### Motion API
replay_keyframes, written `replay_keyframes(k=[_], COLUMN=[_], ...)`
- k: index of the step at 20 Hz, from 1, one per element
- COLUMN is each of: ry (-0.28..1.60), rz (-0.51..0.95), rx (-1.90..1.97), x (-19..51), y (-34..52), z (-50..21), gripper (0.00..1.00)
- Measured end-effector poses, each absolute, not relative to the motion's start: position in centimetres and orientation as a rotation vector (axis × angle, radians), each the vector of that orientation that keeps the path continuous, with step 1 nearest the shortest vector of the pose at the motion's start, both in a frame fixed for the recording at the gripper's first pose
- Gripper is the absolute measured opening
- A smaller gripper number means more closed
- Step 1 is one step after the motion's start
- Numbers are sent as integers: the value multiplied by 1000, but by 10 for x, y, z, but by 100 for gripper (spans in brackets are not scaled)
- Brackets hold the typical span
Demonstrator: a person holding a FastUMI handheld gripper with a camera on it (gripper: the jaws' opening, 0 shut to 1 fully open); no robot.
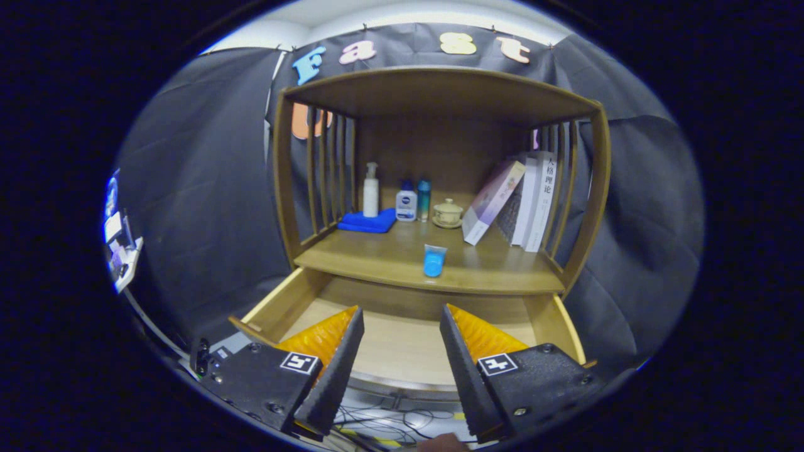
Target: Pull open the drawer, take out the items inside it, and place them on the countertop above the cabinet.
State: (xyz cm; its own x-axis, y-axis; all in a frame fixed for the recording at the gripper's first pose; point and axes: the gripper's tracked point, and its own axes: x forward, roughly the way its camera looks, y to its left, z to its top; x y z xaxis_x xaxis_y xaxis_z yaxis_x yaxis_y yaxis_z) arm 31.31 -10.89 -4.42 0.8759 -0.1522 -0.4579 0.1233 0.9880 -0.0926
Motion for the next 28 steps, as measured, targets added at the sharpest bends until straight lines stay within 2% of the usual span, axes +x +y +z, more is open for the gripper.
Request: replay_keyframes(k=[3,9,15,28], ry=[419,317,295,337], rz=[-160,-233,-270,-359], rx=[-92,-12,79,81], x=[295,263,254,262], y=[-105,-114,-127,-150], z=[-60,-109,-162,-231], gripper=[100,100,100,98])
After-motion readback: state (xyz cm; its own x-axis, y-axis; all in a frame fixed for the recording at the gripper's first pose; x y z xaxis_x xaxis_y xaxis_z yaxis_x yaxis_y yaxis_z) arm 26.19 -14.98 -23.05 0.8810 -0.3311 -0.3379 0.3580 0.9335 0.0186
